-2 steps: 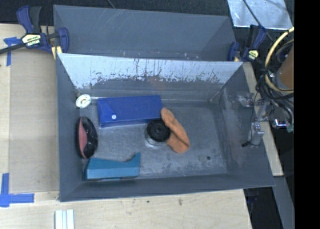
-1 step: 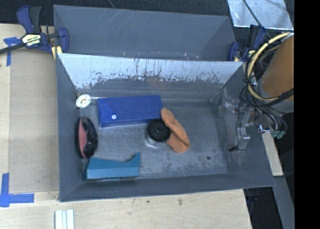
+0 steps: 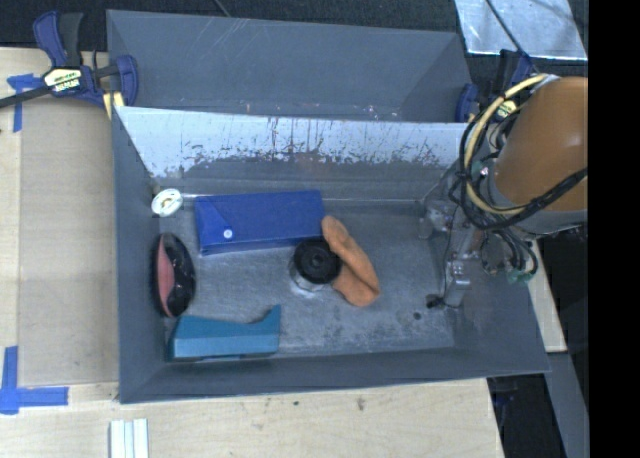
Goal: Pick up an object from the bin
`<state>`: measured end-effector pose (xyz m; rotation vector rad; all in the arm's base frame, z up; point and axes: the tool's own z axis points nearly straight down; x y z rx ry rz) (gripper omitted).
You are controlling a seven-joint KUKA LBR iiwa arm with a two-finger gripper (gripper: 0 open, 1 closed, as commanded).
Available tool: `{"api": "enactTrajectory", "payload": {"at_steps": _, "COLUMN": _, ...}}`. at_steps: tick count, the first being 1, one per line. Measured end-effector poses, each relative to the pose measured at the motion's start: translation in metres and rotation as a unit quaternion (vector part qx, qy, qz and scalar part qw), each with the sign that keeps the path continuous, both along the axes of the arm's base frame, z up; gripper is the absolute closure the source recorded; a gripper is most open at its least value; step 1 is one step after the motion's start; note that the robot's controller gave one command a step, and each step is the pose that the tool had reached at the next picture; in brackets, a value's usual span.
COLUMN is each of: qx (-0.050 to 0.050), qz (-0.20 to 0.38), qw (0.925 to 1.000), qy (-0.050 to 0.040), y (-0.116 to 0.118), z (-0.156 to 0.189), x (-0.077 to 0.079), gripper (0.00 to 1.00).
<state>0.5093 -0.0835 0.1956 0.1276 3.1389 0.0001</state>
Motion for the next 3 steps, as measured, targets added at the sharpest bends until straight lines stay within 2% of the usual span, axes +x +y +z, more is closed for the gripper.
{"api": "enactTrajectory", "payload": {"at_steps": 1, "qx": 0.0, "qz": -0.033, "qw": 0.9995, "qy": -0.0003, "y": 0.03, "z": -0.013, "x": 0.007, "gripper": 0.0}}
{"api": "enactTrajectory", "payload": {"at_steps": 2, "qx": 0.0, "qz": 0.022, "qw": 0.9998, "qy": -0.0016, "y": 0.075, "z": -0.043, "x": 0.008, "gripper": 0.0}}
{"api": "enactTrajectory", "payload": {"at_steps": 3, "qx": 0.0, "qz": -0.034, "qw": 0.9994, "qy": -0.0013, "y": 0.089, "z": -0.099, "x": 0.001, "gripper": 1.0}}
